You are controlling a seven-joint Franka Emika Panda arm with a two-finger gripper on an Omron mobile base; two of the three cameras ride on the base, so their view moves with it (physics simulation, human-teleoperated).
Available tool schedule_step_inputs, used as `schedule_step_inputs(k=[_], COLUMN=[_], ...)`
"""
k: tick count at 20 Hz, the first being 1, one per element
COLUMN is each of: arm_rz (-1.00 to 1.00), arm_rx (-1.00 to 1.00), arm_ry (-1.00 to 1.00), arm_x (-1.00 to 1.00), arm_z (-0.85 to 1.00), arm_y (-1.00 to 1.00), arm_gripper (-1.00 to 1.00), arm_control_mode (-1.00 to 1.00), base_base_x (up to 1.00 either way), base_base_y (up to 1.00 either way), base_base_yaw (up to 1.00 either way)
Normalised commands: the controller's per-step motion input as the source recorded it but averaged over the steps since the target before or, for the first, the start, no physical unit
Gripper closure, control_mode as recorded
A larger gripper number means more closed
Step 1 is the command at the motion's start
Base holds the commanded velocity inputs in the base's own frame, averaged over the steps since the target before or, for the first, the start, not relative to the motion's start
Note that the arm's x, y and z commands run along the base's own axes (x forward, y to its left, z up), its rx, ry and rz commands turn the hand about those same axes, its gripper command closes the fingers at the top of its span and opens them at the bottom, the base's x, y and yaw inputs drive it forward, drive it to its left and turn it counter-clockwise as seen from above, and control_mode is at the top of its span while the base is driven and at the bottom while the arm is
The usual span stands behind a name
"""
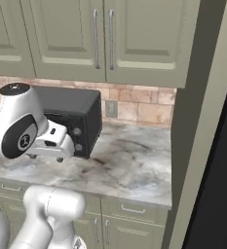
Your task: Navigate to the electric kettle.
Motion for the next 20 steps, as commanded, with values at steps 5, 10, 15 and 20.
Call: schedule_step_inputs(k=[5, 10, 15, 20], arm_rz=[0.00, 0.00, 0.00, 0.00], arm_rx=[0.00, 0.00, 0.00, 0.00], arm_ry=[0.00, 0.00, 0.00, 0.00], arm_x=[0.00, 0.00, 0.00, 0.00], arm_z=[0.00, 0.00, 0.00, 0.00], arm_y=[0.00, 0.00, 0.00, 0.00], arm_gripper=[-1.00, -1.00, -1.00, -1.00], arm_control_mode=[1.00, 1.00, 1.00, 1.00], base_base_x=[-0.48, -0.28, -0.24, -0.15], base_base_y=[0.50, 0.27, 0.05, 0.11], base_base_yaw=[0.67, 1.00, 1.00, 1.00])
